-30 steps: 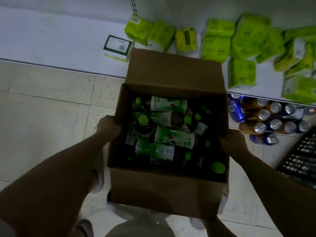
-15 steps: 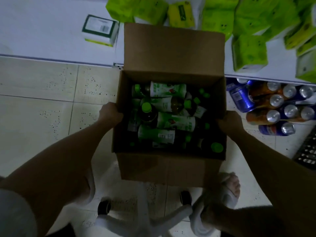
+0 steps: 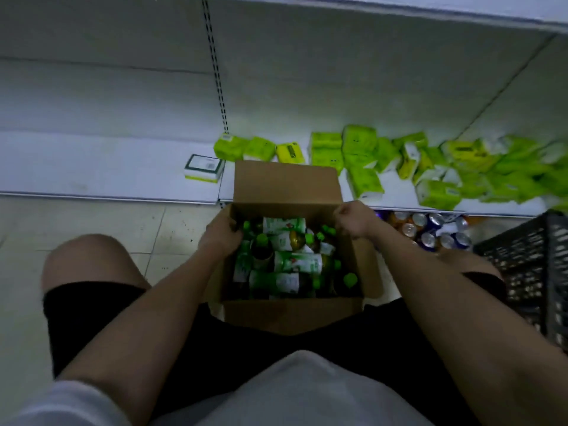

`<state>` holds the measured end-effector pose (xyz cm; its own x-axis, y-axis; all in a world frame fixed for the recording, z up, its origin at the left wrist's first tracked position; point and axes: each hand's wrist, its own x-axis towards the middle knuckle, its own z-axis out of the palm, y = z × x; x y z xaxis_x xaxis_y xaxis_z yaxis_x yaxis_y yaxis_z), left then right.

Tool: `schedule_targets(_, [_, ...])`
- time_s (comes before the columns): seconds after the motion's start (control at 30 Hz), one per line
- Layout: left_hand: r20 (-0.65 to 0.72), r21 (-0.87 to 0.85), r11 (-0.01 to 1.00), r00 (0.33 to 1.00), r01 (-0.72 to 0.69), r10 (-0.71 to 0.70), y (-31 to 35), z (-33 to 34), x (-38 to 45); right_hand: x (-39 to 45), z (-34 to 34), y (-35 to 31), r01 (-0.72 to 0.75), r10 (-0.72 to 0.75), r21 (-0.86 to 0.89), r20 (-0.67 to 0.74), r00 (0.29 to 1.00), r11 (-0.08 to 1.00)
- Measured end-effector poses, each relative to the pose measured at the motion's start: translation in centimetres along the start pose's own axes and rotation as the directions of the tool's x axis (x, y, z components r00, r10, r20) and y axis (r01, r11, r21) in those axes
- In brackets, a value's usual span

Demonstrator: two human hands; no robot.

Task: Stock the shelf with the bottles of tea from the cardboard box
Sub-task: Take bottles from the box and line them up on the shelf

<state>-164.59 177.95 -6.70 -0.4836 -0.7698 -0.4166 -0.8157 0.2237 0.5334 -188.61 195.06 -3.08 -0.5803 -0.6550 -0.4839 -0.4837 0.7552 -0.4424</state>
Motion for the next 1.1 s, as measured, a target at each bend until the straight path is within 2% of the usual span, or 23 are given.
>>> schedule_targets(0.1, [-0.083,-0.094,0.983,0.985,-0.16,0.152,-1.3,0.8,-1.9,-2.9,1.8,-1.7,0.053,-0.053,-0.053,-0.001,0.999,0.997])
schedule_targets(0.2, [-0.078,-0.142,0.969,0.978,-0.204,0.194,-4.8,3.8,-0.1,-5.2,3.4,-3.0,0.053,-0.053,0.017,0.017,0.998,0.998])
schedule_targets(0.33, [-0.044,-0.178,0.975,0.991,-0.13,0.124,-1.6,3.4,-3.7,-5.9,6.3,-1.4,0.064,-0.071,0.165,0.033,0.997,0.984])
schedule_targets(0.43, [0.003,-0.194,0.979,0.998,-0.06,0.061,1.1,4.3,-3.9,-5.7,8.8,2.1,0.016,-0.014,0.223,-0.009,1.0,0.975])
schedule_targets(0.57, [-0.081,-0.219,0.974,0.994,0.053,-0.073,1.0,7.3,-2.3,-3.4,9.9,4.8,-0.098,0.121,0.214,-0.096,0.988,0.972])
schedule_targets(0.63, [-0.068,-0.253,0.961,0.988,0.116,-0.137,-0.1,9.0,-2.0,-1.7,9.9,5.6,-0.16,0.178,0.125,-0.15,0.972,0.979])
schedule_targets(0.7, [-0.018,-0.297,0.938,0.981,0.178,-0.192,-0.9,10.3,-1.4,-0.4,10.2,7.1,-0.235,0.238,0.042,-0.099,0.966,0.971])
schedule_targets(0.8, [0.02,-0.36,0.905,0.972,0.225,-0.233,-0.9,11.4,0.5,0.5,11.1,9.9,-0.287,0.287,-0.02,0.089,0.954,0.958])
schedule_targets(0.87, [0.012,-0.416,0.888,0.978,0.194,-0.207,-0.1,11.6,1.7,0.7,11.4,11.0,-0.267,0.271,-0.05,0.192,0.943,0.963])
schedule_targets(0.9, [0.008,-0.436,0.881,0.98,0.181,-0.197,0.2,11.6,2.3,1.0,11.4,11.3,-0.249,0.254,-0.049,0.199,0.947,0.967])
schedule_targets(1.0, [0.019,-0.464,0.863,0.976,0.201,-0.217,0.6,12.0,3.6,2.0,11.1,11.9,-0.152,0.161,-0.069,0.156,0.974,0.986])
schedule_targets(1.1, [0.012,-0.46,0.855,0.965,0.239,-0.263,0.6,13.3,4.4,2.0,11.0,11.8,-0.109,0.107,0.02,0.056,0.993,0.994])
